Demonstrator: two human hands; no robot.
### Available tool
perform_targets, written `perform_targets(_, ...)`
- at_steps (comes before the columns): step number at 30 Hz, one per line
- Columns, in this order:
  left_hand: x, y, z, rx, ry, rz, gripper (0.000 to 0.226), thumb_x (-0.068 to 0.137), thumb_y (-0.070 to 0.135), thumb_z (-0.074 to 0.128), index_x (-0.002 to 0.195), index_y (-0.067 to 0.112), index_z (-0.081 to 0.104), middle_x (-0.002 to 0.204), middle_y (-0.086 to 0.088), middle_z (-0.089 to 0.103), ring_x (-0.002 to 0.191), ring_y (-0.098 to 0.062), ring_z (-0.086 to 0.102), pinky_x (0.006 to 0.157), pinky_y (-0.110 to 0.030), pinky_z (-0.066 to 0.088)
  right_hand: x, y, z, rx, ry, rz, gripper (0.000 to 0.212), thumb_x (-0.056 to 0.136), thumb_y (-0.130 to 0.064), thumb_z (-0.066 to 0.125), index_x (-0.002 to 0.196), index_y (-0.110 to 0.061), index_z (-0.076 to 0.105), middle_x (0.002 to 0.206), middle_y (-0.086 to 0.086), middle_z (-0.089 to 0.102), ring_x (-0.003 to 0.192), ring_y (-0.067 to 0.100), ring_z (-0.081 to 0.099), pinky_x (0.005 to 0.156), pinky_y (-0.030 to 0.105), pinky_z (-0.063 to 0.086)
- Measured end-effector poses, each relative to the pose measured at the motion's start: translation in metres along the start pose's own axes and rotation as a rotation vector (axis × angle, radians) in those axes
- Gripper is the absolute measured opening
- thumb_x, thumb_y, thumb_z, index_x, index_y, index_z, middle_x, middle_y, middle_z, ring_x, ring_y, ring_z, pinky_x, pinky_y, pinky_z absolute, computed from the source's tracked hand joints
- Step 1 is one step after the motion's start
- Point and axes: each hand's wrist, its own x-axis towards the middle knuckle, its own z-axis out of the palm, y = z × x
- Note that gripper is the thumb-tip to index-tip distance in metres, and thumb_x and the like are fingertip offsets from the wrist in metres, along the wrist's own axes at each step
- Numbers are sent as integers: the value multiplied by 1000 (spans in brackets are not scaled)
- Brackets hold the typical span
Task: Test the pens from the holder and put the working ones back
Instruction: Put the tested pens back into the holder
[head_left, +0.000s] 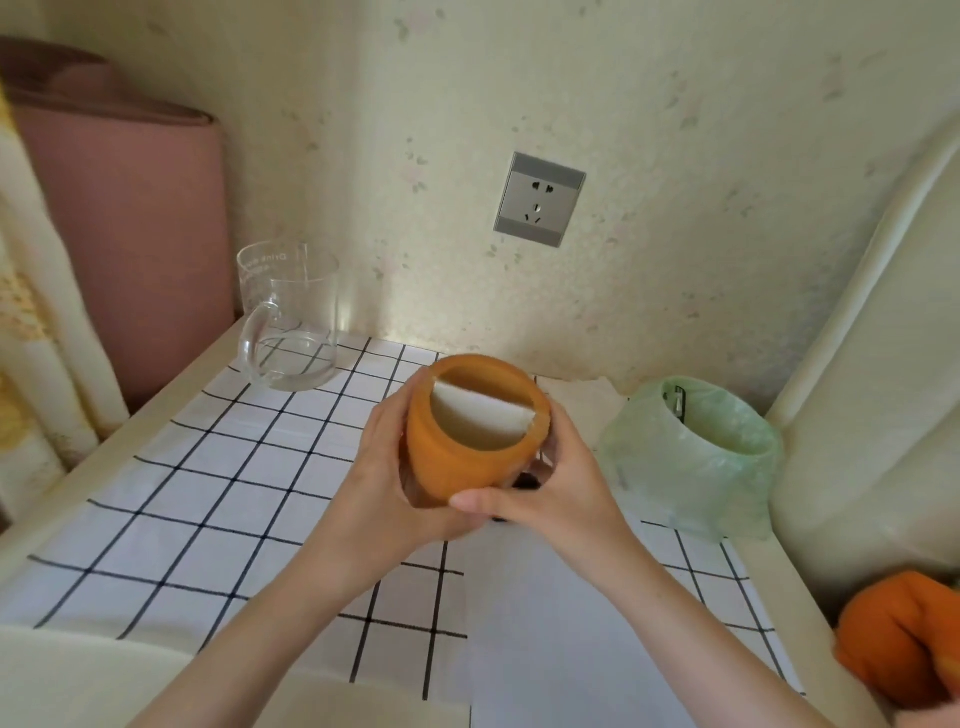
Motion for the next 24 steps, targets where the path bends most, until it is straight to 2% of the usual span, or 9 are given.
perform_targets(4,-12,4,6,-28,-131,-20,112,47,28,92,131,50,21,120,34,45,116,9,46,83,-4,43,-29,12,-4,72,-27,55,97,42,-25,95,126,-37,48,117,-21,62,109,-4,57,85,15,49)
perform_targets(8,-31,-5,17,-27,-139,-73,110,46,29,92,130,46,24,119,27,49,114,4,50,84,-7,44,-48,24,-17,162,-150,151,84,54,-49,86,128,-30,52,124,-13,63,117,5,57,97,26,48)
perform_targets(10,-41,-8,23,0,-156,-88,110,45,29,93,128,48,22,119,28,48,113,9,48,84,-3,41,-52,31,-30,188,-131,212,62,71,-60,70,122,-25,62,122,-5,66,116,10,59,97,31,48)
perform_targets(12,-47,-11,26,23,-167,-91,111,45,32,92,127,49,21,121,29,46,113,10,47,84,-2,40,-51,38,-43,135,6,254,40,87,-49,57,111,-19,70,113,-2,70,111,15,62,93,32,51)
perform_targets(15,-48,-14,20,33,-111,-132,110,41,39,91,124,53,21,118,33,46,111,13,46,81,-1,40,-49,48,-59,26,144,292,17,91,-17,58,103,-14,70,103,0,73,100,20,67,82,26,55)
perform_targets(18,-44,-17,11,46,-23,-148,108,42,33,92,120,57,21,117,33,44,108,16,45,77,-3,41,-44,50,-64,-124,114,328,16,89,-7,61,99,-16,70,101,-4,72,90,14,67,74,22,55)
perform_targets(21,-43,-20,4,67,47,-161,111,46,24,91,127,48,20,119,28,42,107,13,46,74,-6,41,-35,52,-61,-81,63,478,12,89,-10,61,100,-10,67,98,7,70,76,15,67,63,25,56)
perform_targets(23,-43,-23,1,78,65,-174,114,47,23,91,133,41,19,119,27,42,106,11,46,74,-9,41,-23,55,-57,-288,31,412,23,86,-10,65,109,-13,62,101,8,65,78,13,62,68,23,52)
perform_targets(24,-44,-24,0,80,64,-178,114,47,23,91,134,40,19,119,26,42,105,10,46,74,-11,41,-16,58,-56,-458,2,327,38,83,-10,67,119,-16,58,112,7,61,90,13,58,77,21,48)
